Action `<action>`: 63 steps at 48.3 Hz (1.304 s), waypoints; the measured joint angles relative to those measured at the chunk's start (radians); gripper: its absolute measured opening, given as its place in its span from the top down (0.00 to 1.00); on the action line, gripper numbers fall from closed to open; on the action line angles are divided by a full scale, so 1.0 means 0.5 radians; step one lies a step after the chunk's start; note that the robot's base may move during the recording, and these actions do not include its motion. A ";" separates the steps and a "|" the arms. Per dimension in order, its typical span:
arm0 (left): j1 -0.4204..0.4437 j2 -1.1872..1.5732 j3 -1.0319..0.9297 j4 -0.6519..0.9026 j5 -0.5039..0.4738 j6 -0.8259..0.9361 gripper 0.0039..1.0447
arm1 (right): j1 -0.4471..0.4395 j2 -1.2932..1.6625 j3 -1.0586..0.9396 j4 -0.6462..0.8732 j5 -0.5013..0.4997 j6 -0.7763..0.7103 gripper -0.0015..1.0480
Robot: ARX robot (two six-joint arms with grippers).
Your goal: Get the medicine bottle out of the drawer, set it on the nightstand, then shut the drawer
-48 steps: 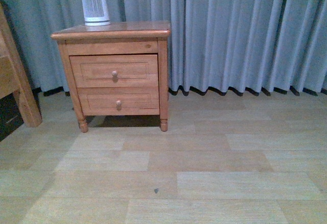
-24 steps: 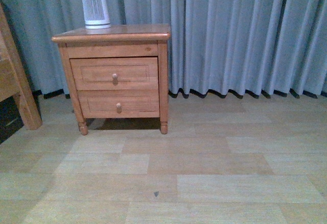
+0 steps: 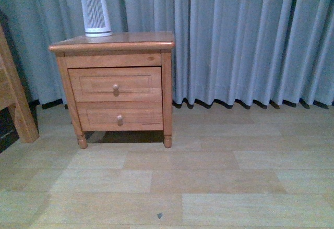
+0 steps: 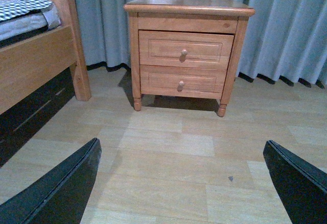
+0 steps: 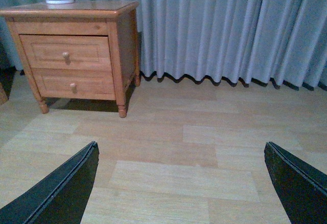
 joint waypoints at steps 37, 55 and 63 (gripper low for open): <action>0.000 0.000 -0.001 0.000 -0.001 0.000 0.06 | 0.000 0.000 0.000 0.000 0.000 0.000 0.07; 0.000 0.000 0.000 0.000 -0.002 0.000 0.06 | 0.001 0.000 0.000 0.000 -0.001 0.000 0.07; 0.098 0.211 0.166 -0.392 0.325 -0.069 0.06 | 0.000 0.000 0.000 0.000 0.001 0.000 0.07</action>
